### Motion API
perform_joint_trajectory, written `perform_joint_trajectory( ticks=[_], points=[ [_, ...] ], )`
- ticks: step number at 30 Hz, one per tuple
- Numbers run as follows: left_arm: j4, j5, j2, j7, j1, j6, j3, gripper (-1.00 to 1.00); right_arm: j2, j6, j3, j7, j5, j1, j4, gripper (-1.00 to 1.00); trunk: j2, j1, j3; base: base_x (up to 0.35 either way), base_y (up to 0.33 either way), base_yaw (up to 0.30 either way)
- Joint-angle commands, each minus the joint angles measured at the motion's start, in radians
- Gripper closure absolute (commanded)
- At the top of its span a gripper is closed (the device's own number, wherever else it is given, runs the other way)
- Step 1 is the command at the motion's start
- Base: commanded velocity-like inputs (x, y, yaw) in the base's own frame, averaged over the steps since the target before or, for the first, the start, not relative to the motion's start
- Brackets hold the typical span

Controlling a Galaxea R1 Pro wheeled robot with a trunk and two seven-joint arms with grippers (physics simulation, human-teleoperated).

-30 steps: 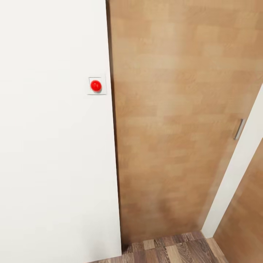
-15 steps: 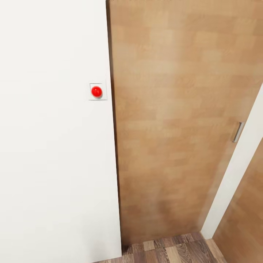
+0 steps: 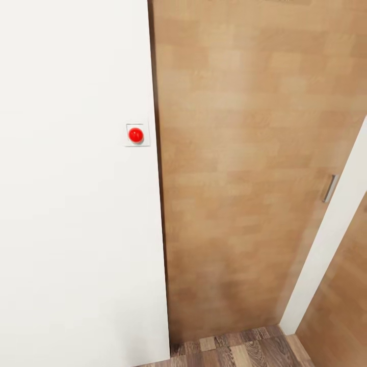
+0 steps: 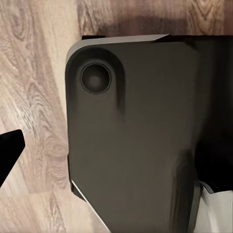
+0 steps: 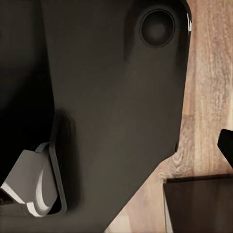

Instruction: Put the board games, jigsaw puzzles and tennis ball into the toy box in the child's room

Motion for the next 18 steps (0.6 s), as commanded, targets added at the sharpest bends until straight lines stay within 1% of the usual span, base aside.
perform_joint_trajectory(
  ticks=[1,5,11,18],
  points=[
    [0.000,0.001,0.000,0.000,0.000,-0.003,-0.001,-1.00,0.000,0.000,0.000,0.000,0.000,0.000,0.000,-1.00,0.007,-0.004,0.003,0.000,0.000,0.000],
    [0.000,0.001,0.000,0.000,0.000,-0.003,-0.001,-1.00,-0.002,-0.007,-0.001,-0.001,-0.001,0.000,0.000,-1.00,0.035,-0.019,0.015,0.000,0.000,0.000],
    [0.001,0.001,0.000,0.000,0.000,-0.003,-0.001,-1.00,0.000,-0.057,0.002,-0.001,0.003,0.000,0.000,-1.00,0.077,-0.042,0.034,0.000,0.000,0.000],
    [0.001,0.001,-0.001,0.000,0.000,-0.003,-0.002,-1.00,0.000,-0.073,0.000,-0.001,0.000,0.000,0.000,-1.00,0.126,-0.069,0.056,0.000,0.000,0.000]
  ],
)
